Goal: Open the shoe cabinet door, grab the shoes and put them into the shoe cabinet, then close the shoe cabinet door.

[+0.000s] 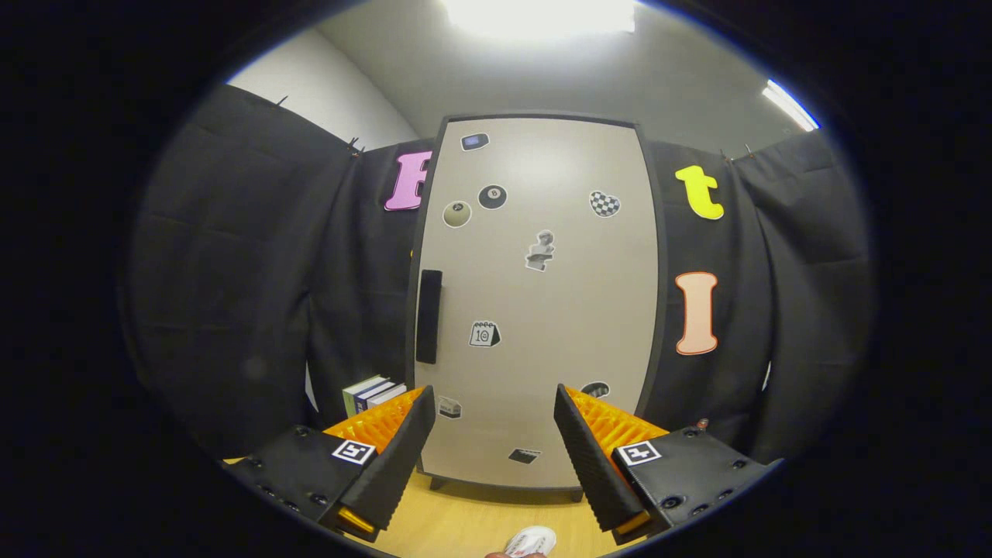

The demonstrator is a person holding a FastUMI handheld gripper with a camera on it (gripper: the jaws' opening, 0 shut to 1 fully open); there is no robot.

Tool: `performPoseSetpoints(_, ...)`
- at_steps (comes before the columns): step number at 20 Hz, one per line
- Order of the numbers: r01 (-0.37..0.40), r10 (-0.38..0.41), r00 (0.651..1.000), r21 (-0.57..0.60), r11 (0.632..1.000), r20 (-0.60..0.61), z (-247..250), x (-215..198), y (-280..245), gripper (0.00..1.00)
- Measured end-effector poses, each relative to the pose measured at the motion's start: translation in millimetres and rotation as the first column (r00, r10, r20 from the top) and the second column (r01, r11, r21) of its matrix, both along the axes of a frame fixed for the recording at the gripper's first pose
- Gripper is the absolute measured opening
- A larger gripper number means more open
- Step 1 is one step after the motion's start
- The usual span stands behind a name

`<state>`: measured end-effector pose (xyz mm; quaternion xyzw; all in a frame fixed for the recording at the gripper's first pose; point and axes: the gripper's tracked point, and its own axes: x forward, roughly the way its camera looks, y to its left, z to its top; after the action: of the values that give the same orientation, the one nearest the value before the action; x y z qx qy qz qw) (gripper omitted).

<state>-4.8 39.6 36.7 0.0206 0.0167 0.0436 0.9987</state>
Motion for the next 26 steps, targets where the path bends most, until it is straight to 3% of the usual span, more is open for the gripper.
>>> performPoseSetpoints(9, -0.003, 0.006, 0.998, -0.037, 0.999, 0.068, 58, 87, 43, 0.97)
performPoseSetpoints(16, 0.091, -0.090, 0.996, -0.017, 0.996, 0.023, 39, 163, 67, 0.97)
performPoseSetpoints(21, 0.134, -0.130, 0.987, 0.037, 0.990, -0.090, 15, 198, 73, 0.92)
performPoseSetpoints(26, 0.134, -0.126, 0.985, 0.061, 0.989, -0.121, 13, 202, 81, 0.58)
